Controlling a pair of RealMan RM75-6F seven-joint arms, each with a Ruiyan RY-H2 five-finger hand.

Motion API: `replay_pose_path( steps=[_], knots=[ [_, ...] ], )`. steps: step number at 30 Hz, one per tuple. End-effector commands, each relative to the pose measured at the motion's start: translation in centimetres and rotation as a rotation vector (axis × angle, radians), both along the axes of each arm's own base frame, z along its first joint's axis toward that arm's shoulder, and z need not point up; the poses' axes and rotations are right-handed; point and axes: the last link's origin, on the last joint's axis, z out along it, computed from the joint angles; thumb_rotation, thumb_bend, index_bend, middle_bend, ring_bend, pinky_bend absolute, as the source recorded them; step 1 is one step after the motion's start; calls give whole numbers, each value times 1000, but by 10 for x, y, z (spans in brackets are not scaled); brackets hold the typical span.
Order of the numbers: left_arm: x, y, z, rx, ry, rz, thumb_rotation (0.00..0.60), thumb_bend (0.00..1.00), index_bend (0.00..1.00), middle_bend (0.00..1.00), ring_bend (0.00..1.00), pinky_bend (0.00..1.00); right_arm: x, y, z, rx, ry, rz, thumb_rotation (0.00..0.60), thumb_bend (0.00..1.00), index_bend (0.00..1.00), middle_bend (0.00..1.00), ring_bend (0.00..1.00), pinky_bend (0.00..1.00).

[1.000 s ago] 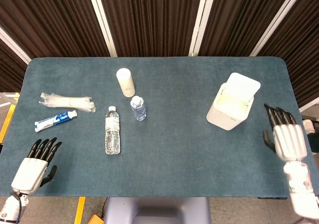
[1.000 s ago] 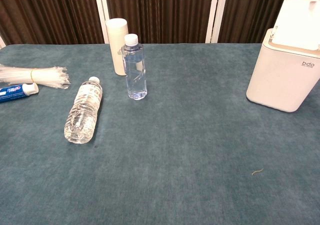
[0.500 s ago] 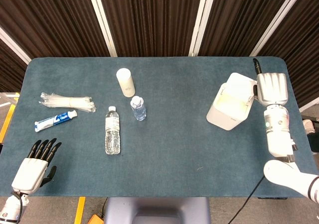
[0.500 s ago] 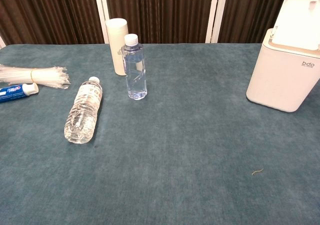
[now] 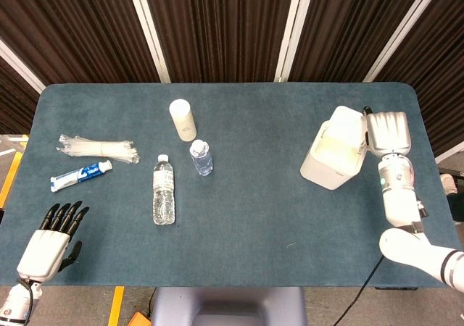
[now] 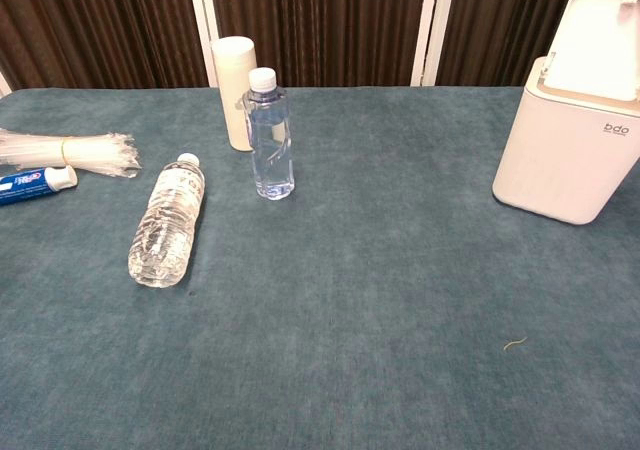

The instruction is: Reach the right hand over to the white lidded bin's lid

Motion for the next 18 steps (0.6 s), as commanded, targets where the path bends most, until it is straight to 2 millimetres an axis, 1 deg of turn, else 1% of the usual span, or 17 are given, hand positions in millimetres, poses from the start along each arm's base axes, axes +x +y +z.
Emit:
replay_pose_path(
  steps=[1,5,8,13,16,18],
  knots=[
    [0,0,0,-1,2,1,600,493,0,0,0,1,-3,3,1,16,-6,-10,600,545,437,1000,1000,1000],
    [0,0,0,2,1,0,600,494,0,0,0,1,-1,14,2,41,-39,26,600,544,451,1000,1000,1000],
    [0,0,0,1,3,2,600,494,0,0,0,1,1,29,1,68,-27,76,600,544,450,1000,1000,1000],
    [1,-1,-3,-13,8,-7,600,496,0,0,0,1,2,53,-11,128,33,138,600,544,427,1000,1000,1000],
    [2,-2,-4,-13,8,-10,600,496,0,0,0,1,1,57,-15,139,42,145,600,544,415,1000,1000,1000],
    [2,-3,-3,-9,6,-12,600,495,0,0,0,1,-2,64,-24,171,58,148,600,545,403,1000,1000,1000]
  ],
)
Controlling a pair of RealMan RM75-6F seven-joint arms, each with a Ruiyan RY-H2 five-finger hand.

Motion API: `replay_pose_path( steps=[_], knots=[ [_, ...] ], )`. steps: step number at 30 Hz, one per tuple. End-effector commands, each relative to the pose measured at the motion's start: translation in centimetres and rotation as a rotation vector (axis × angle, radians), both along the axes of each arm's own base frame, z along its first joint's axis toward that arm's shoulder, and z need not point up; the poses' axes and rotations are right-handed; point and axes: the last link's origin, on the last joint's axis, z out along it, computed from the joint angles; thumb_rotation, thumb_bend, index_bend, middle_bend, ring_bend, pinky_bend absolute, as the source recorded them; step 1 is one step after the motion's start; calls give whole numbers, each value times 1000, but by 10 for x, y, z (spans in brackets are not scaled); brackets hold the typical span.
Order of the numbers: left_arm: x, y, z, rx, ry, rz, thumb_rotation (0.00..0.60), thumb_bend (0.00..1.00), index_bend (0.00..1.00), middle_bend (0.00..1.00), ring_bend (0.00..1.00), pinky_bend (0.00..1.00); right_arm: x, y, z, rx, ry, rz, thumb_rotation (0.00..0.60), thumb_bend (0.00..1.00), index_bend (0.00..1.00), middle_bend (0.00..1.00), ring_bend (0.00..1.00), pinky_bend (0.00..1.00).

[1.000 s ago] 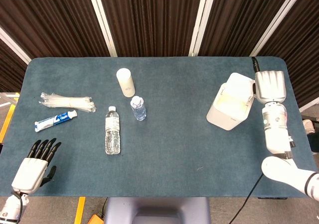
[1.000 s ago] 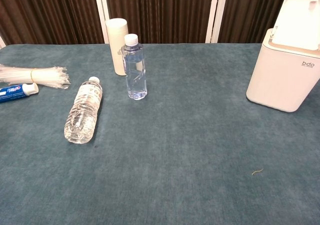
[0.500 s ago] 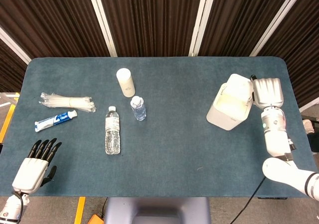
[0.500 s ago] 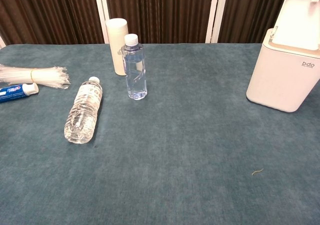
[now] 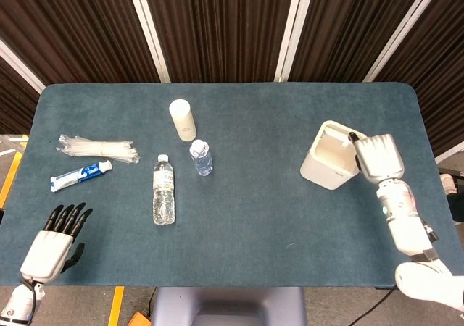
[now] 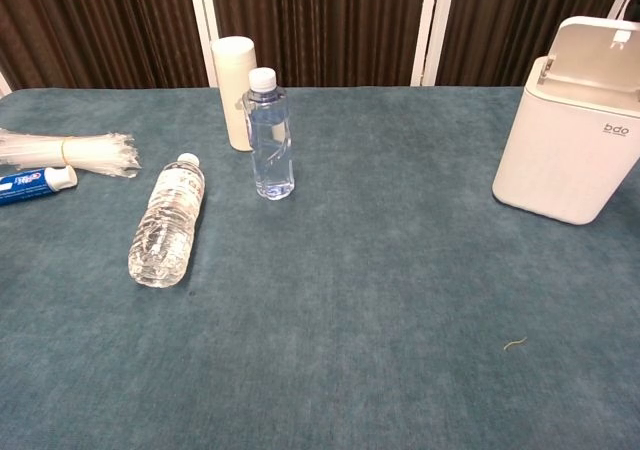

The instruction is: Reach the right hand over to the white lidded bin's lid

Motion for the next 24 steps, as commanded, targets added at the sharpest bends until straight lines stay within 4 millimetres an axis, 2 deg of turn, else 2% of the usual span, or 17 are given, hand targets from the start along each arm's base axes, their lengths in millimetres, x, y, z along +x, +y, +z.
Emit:
replay_pose_path(
  steps=[1,7,11,15,18,19,20,21,23,24],
  knots=[
    [0,-1,2,9,-3,2,600,495,0,0,0,1,-11,14,-20,64,47,0,600,545,401,1000,1000,1000],
    [0,-1,3,0,-4,-2,600,494,0,0,0,1,-26,21,-41,114,90,-22,600,545,386,1000,1000,1000],
    [-1,-1,4,4,-4,-1,600,495,0,0,0,1,-28,25,-45,122,97,-15,600,544,376,1000,1000,1000],
    [0,-1,6,15,-11,-5,600,496,0,0,0,0,-17,32,-29,31,43,65,600,545,302,1000,1000,1000],
    [0,-1,7,18,-14,-6,600,494,0,0,0,1,-14,51,-12,-64,-27,140,600,544,152,988,981,980],
    [0,-1,6,17,-12,-5,600,495,0,0,0,1,-15,61,-6,-88,-45,162,600,544,93,944,935,936],
    [0,-1,6,17,-10,-5,600,494,0,0,0,1,-16,68,-3,-103,-58,177,600,544,38,846,844,858],
    [0,-1,6,19,-9,-5,600,494,0,0,0,1,-18,76,0,-114,-67,191,600,544,23,789,794,823],
    [1,-1,5,21,-10,-8,600,494,0,0,0,0,-27,100,1,-104,-86,198,600,545,0,516,538,687],
    [2,-1,5,22,-12,-13,600,495,0,0,0,1,-34,116,0,-78,-103,191,600,545,0,430,448,634]
  ],
)
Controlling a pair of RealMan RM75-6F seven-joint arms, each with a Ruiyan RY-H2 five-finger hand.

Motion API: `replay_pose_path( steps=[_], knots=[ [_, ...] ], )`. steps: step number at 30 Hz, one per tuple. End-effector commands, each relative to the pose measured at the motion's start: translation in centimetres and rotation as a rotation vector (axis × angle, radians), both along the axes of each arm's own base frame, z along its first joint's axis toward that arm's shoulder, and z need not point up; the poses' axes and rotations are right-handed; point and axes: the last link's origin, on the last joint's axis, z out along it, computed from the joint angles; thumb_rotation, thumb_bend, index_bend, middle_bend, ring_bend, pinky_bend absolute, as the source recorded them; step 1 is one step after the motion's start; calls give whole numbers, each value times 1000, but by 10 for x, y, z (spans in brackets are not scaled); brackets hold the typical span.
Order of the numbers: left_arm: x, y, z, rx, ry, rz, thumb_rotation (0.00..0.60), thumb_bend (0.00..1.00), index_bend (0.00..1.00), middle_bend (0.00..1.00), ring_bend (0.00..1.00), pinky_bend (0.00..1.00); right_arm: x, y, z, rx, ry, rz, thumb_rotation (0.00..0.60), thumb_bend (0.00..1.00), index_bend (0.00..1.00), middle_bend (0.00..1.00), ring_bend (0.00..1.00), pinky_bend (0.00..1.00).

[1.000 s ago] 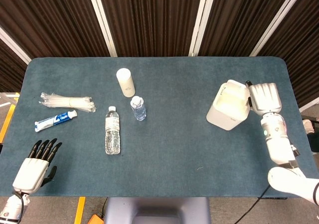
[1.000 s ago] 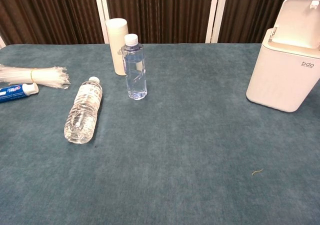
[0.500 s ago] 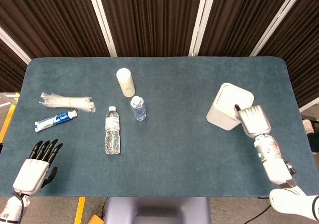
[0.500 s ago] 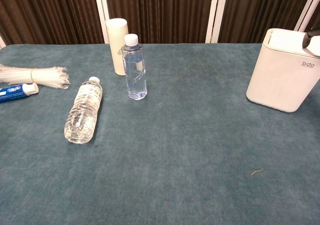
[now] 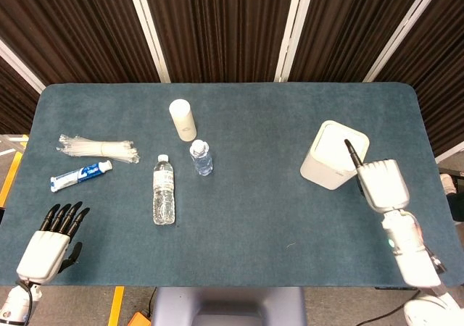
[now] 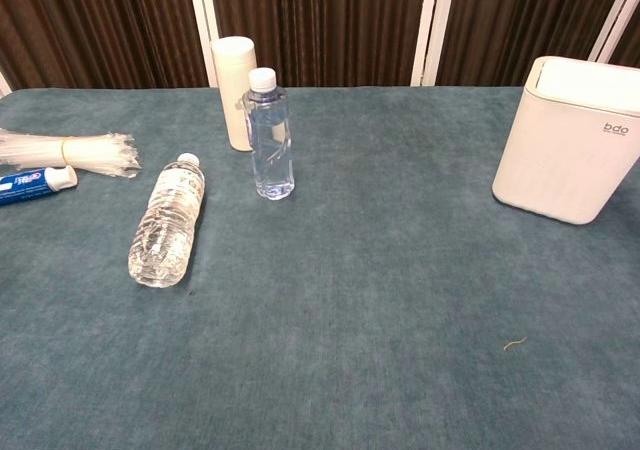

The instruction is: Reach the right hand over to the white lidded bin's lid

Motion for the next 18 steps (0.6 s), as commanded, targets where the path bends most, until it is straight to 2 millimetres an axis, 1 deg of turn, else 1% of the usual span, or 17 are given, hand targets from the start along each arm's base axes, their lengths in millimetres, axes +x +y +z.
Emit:
replay_pose_path(
  steps=[1,2,3,4,5,6,7,8,10,14,18],
  knots=[
    [1,-1,0,3,-4,-11,600,495,0,0,0,1,-22,62,6,39,-88,11,600,543,0,285,290,516],
    [2,-1,0,7,-7,-18,600,495,0,0,0,1,-28,74,5,55,-109,11,600,541,0,180,174,413],
    [3,-2,0,10,-12,-28,600,494,0,0,0,1,-38,91,2,74,-132,16,600,536,0,100,83,327],
    [4,-3,1,12,-15,-35,600,494,0,0,0,1,-48,103,-1,85,-146,19,600,529,0,54,37,271],
    [4,-3,1,14,-18,-41,600,494,0,0,0,0,-59,114,-4,86,-161,16,600,513,0,22,9,217],
    [4,-5,2,13,-21,-46,600,494,0,0,0,0,-68,124,-9,88,-196,-25,600,496,0,5,0,153],
    [5,-5,3,14,-28,-57,600,495,0,0,0,0,-69,130,-15,144,-169,-22,600,484,0,0,0,112],
    [5,-6,3,15,-28,-61,600,495,0,0,0,0,-66,130,-13,170,-163,28,600,468,0,0,0,60],
    [5,-7,6,17,-39,-65,600,495,0,0,0,0,-70,129,-5,93,-172,24,600,460,0,0,0,36],
    [3,-6,7,25,-41,-58,600,494,0,0,0,1,-74,124,0,72,-191,-15,600,459,0,0,0,32],
    [3,-6,5,16,-29,-52,600,495,0,0,0,0,-77,119,-2,80,-177,-52,600,459,0,0,0,32]
  ],
)
